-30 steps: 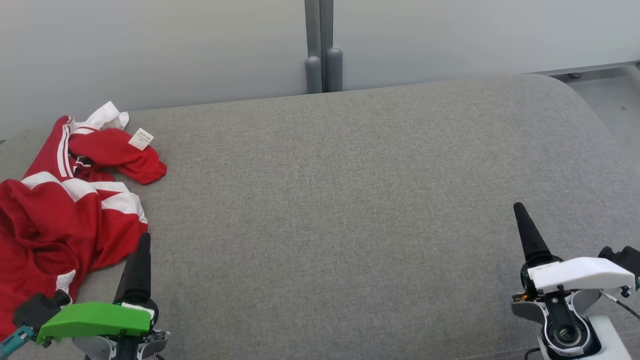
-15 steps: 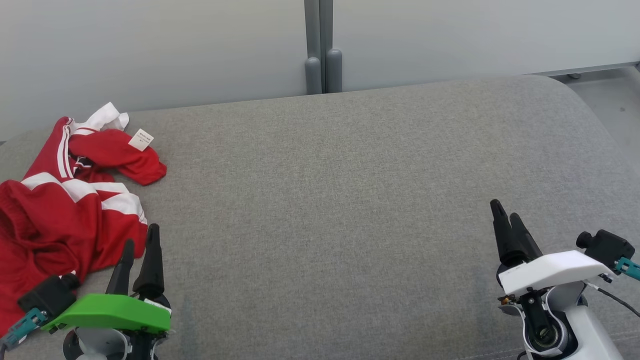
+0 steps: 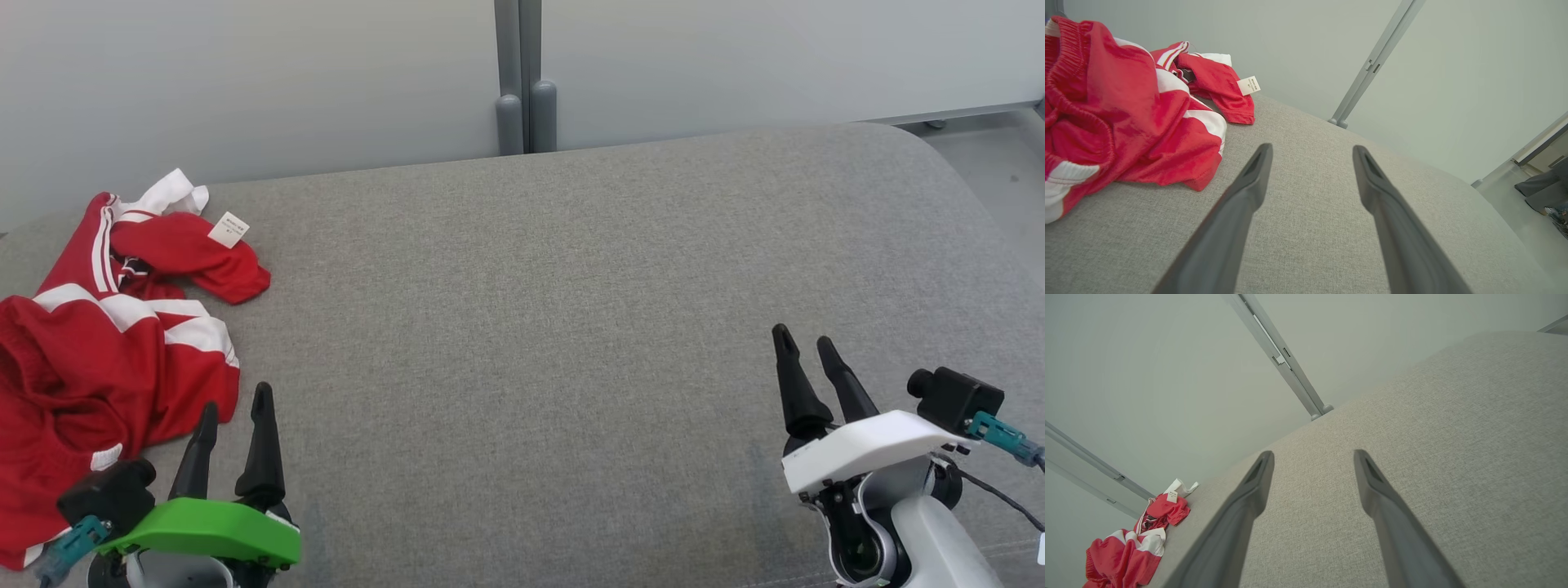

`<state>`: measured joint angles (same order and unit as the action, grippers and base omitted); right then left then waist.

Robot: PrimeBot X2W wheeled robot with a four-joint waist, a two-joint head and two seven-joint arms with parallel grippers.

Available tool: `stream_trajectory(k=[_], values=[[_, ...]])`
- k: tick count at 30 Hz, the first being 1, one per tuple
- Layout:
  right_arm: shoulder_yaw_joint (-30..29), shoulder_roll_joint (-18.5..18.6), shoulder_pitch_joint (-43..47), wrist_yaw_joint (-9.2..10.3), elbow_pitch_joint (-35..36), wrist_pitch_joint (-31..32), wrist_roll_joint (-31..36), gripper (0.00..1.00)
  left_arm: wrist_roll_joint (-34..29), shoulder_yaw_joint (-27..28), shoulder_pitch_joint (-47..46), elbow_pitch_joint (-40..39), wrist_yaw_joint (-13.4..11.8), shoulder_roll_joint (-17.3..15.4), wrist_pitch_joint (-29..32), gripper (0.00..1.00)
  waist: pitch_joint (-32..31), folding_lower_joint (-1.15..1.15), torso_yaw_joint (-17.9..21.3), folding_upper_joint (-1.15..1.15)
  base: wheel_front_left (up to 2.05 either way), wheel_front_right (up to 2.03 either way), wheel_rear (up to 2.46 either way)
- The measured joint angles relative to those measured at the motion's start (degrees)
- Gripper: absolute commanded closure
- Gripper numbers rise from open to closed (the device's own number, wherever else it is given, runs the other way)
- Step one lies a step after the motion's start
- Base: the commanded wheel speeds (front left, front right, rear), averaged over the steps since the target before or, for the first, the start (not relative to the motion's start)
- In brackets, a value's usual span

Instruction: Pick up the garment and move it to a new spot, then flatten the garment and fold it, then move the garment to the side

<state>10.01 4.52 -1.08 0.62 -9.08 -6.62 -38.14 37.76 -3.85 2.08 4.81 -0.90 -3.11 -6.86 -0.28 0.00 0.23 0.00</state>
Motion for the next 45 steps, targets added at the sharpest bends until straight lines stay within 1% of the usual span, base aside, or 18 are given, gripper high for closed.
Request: stream_trajectory(k=[5, 6, 9, 17, 22, 32, 35, 38, 45], values=[[1.7, 0.0, 0.0, 0.59, 0.6, -1.3, 4.8, 0.00, -4.5, -0.3, 0.6, -0.4, -0.7, 0.0, -1.1, 0.00, -0.1, 0.00, 0.0, 0.00, 0.00, 0.00, 0.00], [1.9, 0.0, 0.0, 1.03, 0.8, -1.5, 5.6, 0.00, -5.2, -0.4, 0.6, -0.5, -1.0, 0.0, -1.4, 0.00, -0.1, 0.00, 0.0, 0.00, 0.00, 0.00, 0.00], [2.5, 0.0, 0.0, 1.53, 1.0, -2.0, 8.0, 0.00, -7.7, -0.7, 1.0, -0.7, -1.2, 0.0, -1.9, 0.00, -0.1, 0.00, 0.0, 0.00, 0.00, 0.00, 0.00], [4.5, 0.1, 0.0, 2.50, 1.2, -3.8, 14.7, 0.00, -13.9, -1.7, 2.1, -1.3, -2.4, 0.1, -3.7, 0.00, -0.1, 0.00, 0.1, 0.00, 0.00, 0.00, 0.00], [5.5, 0.1, 0.0, 2.96, 1.3, -4.8, 18.3, 0.00, -17.1, -1.9, 2.4, -1.5, -2.7, 0.2, -4.6, 0.00, -0.1, 0.00, 0.2, 0.00, 0.00, 0.00, 0.00], [7.6, 0.2, 0.0, 3.11, 1.7, -6.6, 25.7, 0.00, -24.0, -2.7, 3.0, -1.9, -3.3, 0.2, -6.5, 0.00, 0.0, 0.00, 0.2, 0.00, 0.00, 0.00, 0.00], [8.1, 0.4, 0.0, 3.54, 1.9, -7.3, 28.2, 0.00, -26.1, -3.1, 3.2, -2.0, -3.7, 0.2, -7.2, 0.00, 0.1, 0.00, 0.3, 0.00, 0.00, 0.00, 0.00], [8.4, 0.5, 0.0, 3.55, 2.0, -7.7, 29.2, 0.00, -27.5, -3.3, 3.3, -2.1, -3.7, 0.2, -7.6, 0.00, 0.2, 0.00, 0.3, 0.00, 0.00, 0.00, 0.00], [8.1, 0.5, 0.0, 3.54, 2.0, -7.8, 29.2, 0.00, -27.5, -3.2, 3.3, -1.9, -3.7, 0.2, -7.6, 0.00, 0.3, 0.00, 0.3, 0.00, 0.00, 0.00, 0.00]])
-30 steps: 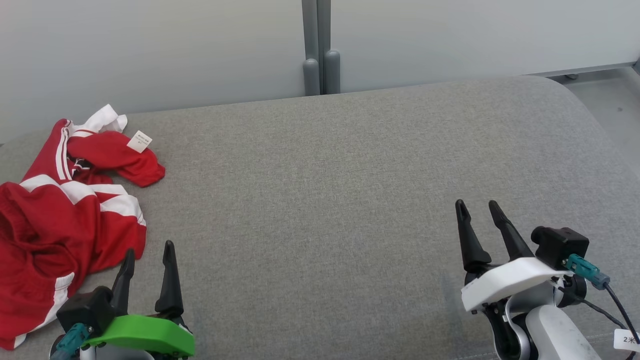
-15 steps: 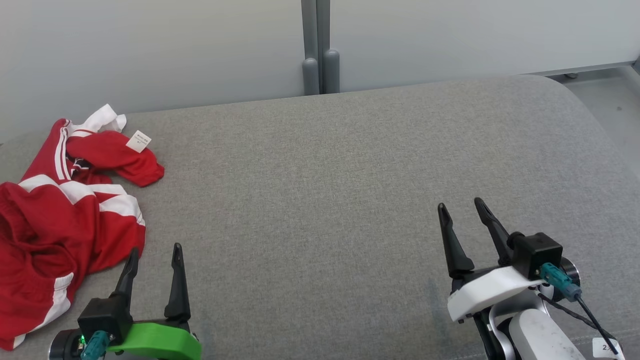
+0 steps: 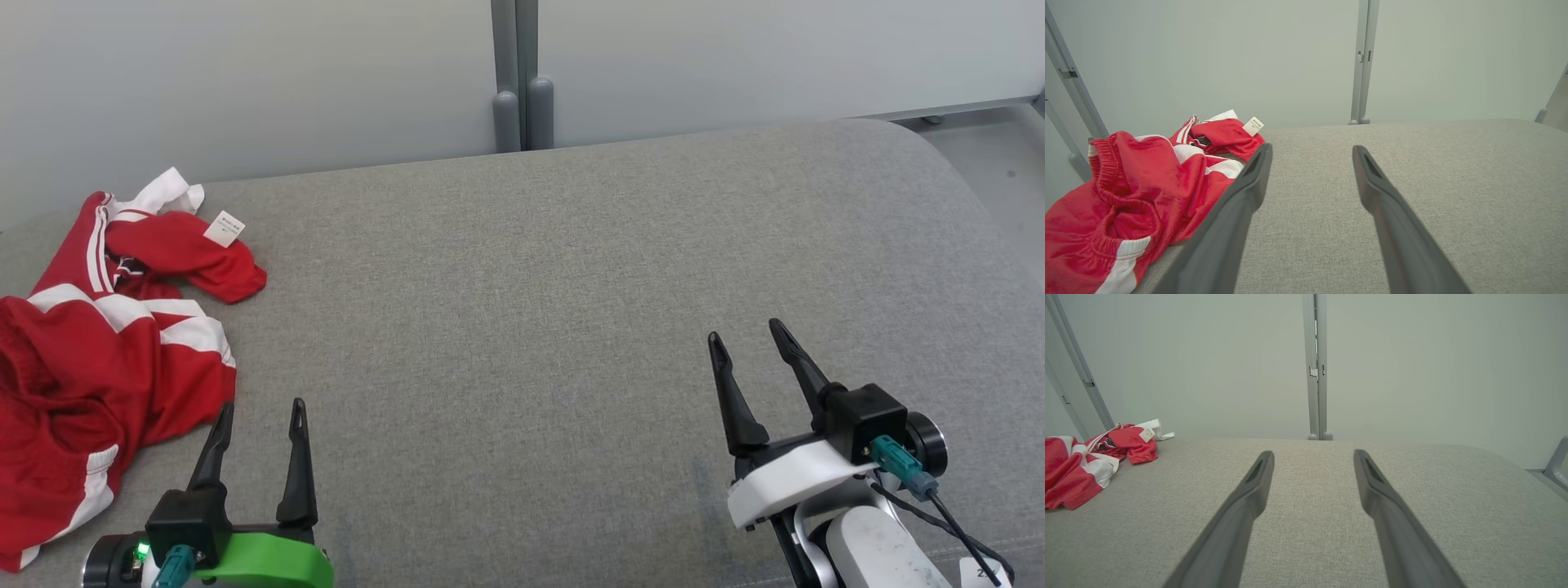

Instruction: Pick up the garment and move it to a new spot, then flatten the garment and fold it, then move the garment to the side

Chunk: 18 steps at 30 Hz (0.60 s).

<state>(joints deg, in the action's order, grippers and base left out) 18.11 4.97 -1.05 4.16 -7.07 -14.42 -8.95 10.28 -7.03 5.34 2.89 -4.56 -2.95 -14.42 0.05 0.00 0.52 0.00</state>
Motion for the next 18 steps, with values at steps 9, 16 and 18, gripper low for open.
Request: stream_trajectory(k=[9, 16, 18], values=[[-0.4, -0.1, 0.0, -0.02, 0.0, 0.0, 0.0, 0.00, 0.0, 0.3, 0.0, 0.0, 0.1, 0.0, 0.0, 0.00, 0.1, 0.00, 0.0, 0.00, 0.00, 0.00, 0.00], [-0.7, -0.3, 0.0, -0.03, -0.1, 0.0, 0.0, 0.00, 0.0, 0.4, 0.0, 0.1, 0.3, 0.0, 0.0, 0.00, 0.2, 0.00, 0.0, 0.00, 0.00, 0.00, 0.00], [-0.8, -0.4, 0.0, -0.05, -0.1, 0.0, 0.0, 0.00, 0.0, 0.5, 0.0, 0.1, 0.4, 0.0, 0.0, 0.00, 0.2, 0.00, 0.0, 0.00, 0.00, 0.00, 0.00]])
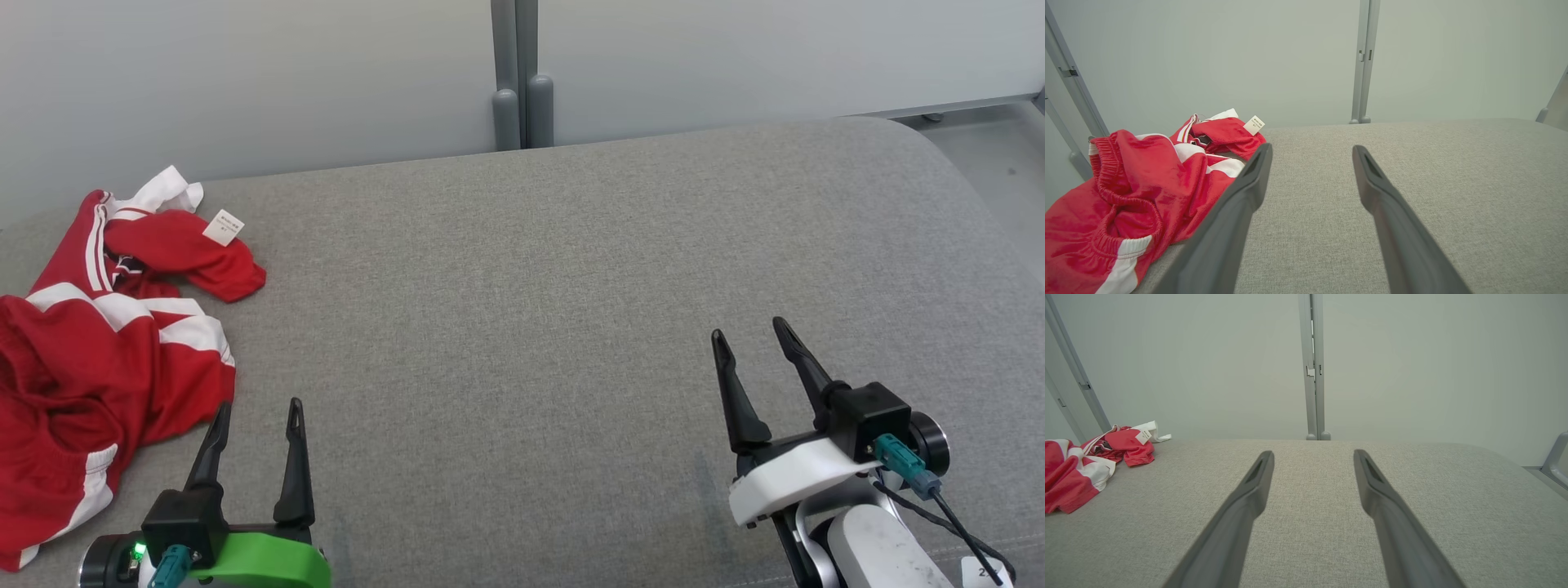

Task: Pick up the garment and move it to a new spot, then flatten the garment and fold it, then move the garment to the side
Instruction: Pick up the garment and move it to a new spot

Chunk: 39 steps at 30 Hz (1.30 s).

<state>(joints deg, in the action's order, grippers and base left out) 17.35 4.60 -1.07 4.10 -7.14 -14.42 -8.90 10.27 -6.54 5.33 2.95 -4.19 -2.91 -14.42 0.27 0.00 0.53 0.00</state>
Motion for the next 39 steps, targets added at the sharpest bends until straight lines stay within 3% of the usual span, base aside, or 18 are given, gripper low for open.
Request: stream_trajectory(k=[8, 18, 39], values=[[-0.8, -0.1, 0.0, -0.02, 0.0, 0.0, 0.0, 0.00, 0.0, -0.2, -0.1, 0.2, 0.4, 0.1, 0.0, 0.00, 0.0, 0.00, -0.6, 0.00, 0.00, 0.00, 0.00], [-0.7, -0.2, 0.0, -0.60, 0.1, 0.0, 0.3, 0.00, -0.2, -0.2, -0.6, 0.6, 0.4, 0.1, 0.0, 0.00, -0.2, 0.00, -4.2, 0.00, 0.00, 0.00, 0.00], [1.7, -1.0, 0.0, -2.60, -0.6, 0.0, 0.3, 0.00, -1.0, 0.2, -0.6, 1.9, 0.3, 0.2, 0.0, 0.00, -2.4, 0.00, -18.8, 0.00, 0.00, 0.00, 0.00]])
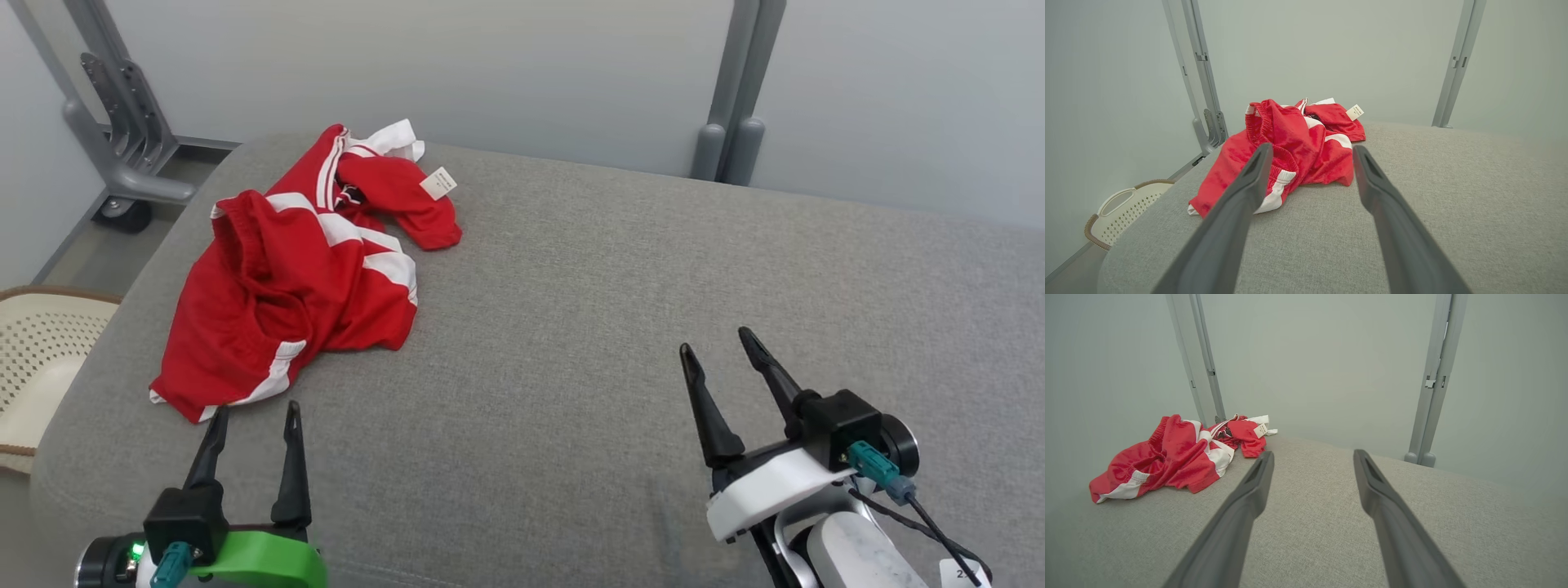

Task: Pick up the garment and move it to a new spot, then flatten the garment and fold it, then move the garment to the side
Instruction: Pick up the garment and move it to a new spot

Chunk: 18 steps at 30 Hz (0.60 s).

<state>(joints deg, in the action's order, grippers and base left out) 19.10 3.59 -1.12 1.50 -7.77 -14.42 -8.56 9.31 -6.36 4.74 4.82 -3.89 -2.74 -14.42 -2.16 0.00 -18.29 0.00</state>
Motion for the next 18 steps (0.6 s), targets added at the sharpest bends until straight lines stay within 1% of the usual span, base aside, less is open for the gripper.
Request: stream_trajectory(k=[4, 18], values=[[1.2, -0.2, -0.1, -0.48, -0.5, 0.0, 0.0, 0.00, 0.0, 1.4, 0.4, -0.2, -0.2, 0.0, 0.0, 0.00, -0.6, 0.00, -1.0, 0.00, 0.00, 0.00, 0.00], [0.5, -0.2, -0.5, -0.42, -1.0, 0.0, 0.0, 0.00, -0.3, 1.4, 0.1, 0.8, -0.2, 0.0, 0.0, 0.00, 0.0, 0.00, 1.4, 0.00, 0.00, 0.00, 0.00]])
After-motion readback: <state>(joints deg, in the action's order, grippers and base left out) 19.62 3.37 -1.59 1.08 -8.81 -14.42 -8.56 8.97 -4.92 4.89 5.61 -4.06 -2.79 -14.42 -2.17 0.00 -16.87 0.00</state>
